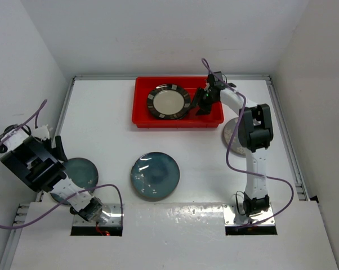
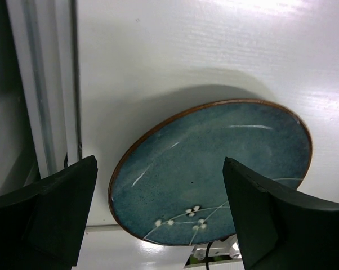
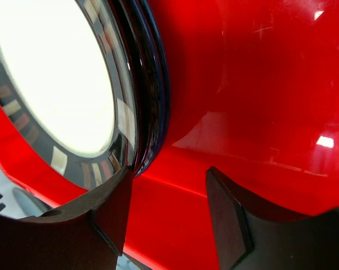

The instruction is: Place the plates into the plastic bin on the countertop

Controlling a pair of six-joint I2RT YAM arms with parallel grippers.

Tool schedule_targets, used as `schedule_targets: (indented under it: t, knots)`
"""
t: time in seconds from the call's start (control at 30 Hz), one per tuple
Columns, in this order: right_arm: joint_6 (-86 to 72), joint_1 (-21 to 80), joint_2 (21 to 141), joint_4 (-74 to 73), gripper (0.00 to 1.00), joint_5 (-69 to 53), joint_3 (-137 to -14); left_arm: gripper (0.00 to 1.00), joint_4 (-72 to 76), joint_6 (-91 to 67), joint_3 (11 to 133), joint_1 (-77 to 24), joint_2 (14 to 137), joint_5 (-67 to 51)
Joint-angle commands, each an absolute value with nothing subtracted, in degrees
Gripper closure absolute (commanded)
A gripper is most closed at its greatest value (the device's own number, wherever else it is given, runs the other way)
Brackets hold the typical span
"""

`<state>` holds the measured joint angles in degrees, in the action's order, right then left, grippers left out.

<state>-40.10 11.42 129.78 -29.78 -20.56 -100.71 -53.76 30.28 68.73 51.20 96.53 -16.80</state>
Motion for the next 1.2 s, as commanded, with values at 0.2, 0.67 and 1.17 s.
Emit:
schedule_targets:
  t: [0.2, 0.67, 1.17]
  knots:
    - [-36.0, 12.8, 119.6, -30.7, 0.46, -17.4, -98.6, 0.11, -55.7, 37.9, 64.2, 55.8, 98.9, -14.6]
    - [-30.9, 14.1, 106.7, -32.0, 0.46, -17.6, -89.7, 0.48, -54.3, 42.3, 58.7, 59.3, 104.2, -13.2]
    - [-33.0, 12.4, 99.7, -29.4, 0.45, -22.8, -78.7, 1.00, -66.9, 43.5, 71.4, 59.9, 104.0, -32.0]
